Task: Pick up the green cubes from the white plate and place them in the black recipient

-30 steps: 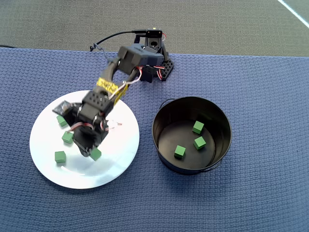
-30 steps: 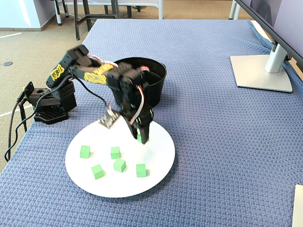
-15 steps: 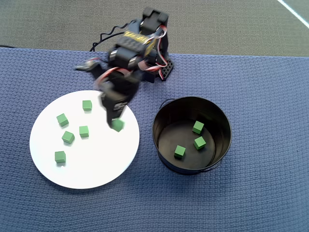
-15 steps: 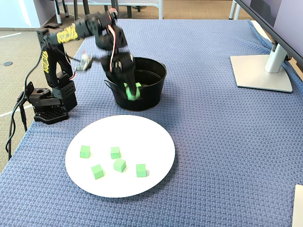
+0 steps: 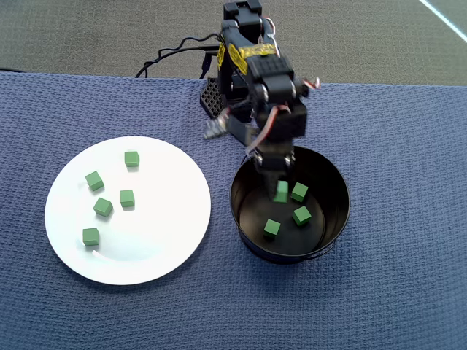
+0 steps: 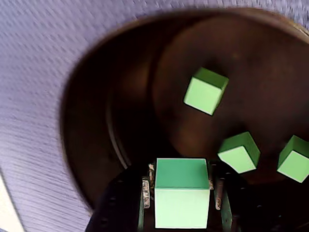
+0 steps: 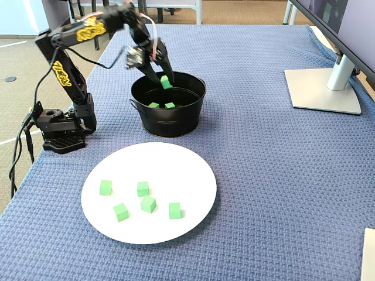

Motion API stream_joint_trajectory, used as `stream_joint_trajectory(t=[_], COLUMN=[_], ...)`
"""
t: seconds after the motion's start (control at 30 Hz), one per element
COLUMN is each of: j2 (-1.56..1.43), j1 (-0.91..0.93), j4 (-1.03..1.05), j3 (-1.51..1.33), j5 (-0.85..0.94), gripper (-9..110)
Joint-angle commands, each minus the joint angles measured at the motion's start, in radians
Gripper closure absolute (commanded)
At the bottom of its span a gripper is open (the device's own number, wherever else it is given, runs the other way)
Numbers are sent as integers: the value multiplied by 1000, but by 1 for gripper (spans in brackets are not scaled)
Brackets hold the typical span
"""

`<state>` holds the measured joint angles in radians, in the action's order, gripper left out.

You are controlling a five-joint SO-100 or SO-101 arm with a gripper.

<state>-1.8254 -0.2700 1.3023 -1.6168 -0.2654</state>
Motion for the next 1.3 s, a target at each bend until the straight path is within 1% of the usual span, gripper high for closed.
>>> stream_joint_trajectory(t=[0.0, 0.13, 0.2, 0.33, 0.4, 0.5, 0.57, 0.67, 0.8, 0.9, 1.0, 1.07, 1.27], j2=[9, -55, -87, -114, -112, -97, -74, -20, 92, 169, 207, 229, 337], j1=[-52, -31, 11, 155, 229, 356, 451, 606, 755, 841, 905, 937, 1005], j4=[-23, 44, 106, 273, 330, 327, 281, 127, -48, -149, -236, -293, -345], j3=[21, 95, 166, 344, 388, 362, 305, 187, 92, 64, 8, -28, -74], j5=[12, 32, 51, 120, 232, 472, 661, 870, 1108, 1243, 1330, 1353, 1445], gripper=[77, 73, 75, 85, 87, 88, 87, 87, 87, 86, 86, 86, 86])
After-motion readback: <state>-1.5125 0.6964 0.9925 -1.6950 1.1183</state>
